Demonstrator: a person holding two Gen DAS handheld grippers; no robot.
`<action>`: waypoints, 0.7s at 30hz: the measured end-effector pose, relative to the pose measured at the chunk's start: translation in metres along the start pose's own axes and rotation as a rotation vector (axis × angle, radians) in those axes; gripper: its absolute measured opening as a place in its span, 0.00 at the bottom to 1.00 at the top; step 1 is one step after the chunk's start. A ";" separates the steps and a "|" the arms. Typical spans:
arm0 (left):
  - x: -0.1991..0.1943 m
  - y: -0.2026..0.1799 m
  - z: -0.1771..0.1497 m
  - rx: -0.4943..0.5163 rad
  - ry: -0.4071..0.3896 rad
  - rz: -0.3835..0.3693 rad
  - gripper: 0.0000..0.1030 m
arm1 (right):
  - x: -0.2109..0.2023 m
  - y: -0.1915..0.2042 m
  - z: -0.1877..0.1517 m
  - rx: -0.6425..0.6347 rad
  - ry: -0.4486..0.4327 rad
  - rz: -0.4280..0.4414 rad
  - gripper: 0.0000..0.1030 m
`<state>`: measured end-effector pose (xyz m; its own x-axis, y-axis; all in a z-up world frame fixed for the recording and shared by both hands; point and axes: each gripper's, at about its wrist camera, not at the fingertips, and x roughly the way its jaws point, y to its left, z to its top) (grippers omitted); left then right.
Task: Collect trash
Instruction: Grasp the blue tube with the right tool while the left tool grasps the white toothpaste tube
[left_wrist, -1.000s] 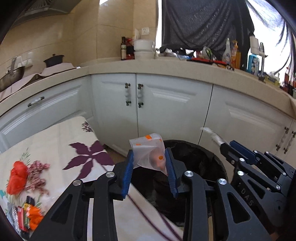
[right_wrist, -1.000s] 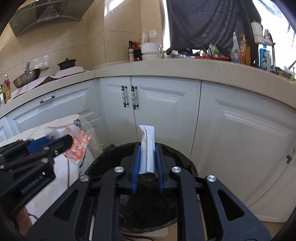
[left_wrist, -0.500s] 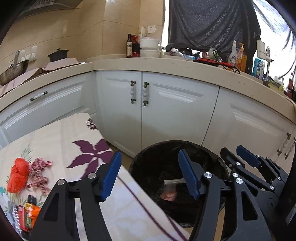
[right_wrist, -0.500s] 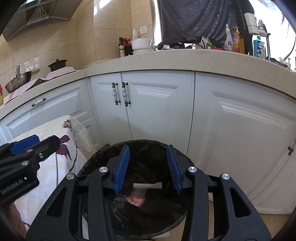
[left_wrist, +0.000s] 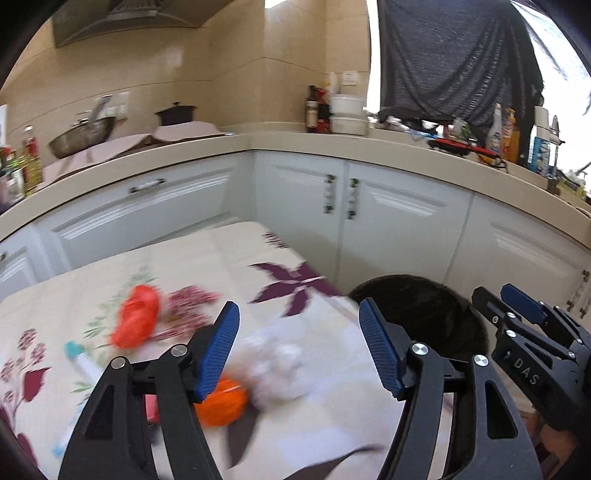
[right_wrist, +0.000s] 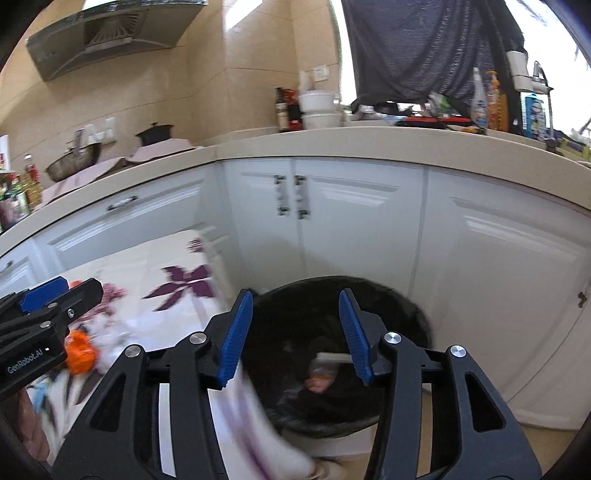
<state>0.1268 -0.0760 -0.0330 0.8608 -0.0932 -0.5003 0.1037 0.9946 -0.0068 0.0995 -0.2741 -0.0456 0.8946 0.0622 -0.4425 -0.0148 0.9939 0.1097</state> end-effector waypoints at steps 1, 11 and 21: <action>-0.005 0.008 -0.003 -0.007 0.001 0.015 0.64 | -0.002 0.009 -0.002 -0.008 0.002 0.015 0.46; -0.049 0.084 -0.041 -0.055 0.013 0.189 0.68 | -0.022 0.098 -0.028 -0.100 0.042 0.189 0.46; -0.080 0.139 -0.078 -0.099 0.033 0.279 0.69 | -0.040 0.175 -0.063 -0.198 0.100 0.327 0.46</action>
<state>0.0340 0.0734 -0.0616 0.8325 0.1840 -0.5225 -0.1847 0.9815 0.0513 0.0328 -0.0968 -0.0643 0.7807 0.3776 -0.4979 -0.3864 0.9179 0.0903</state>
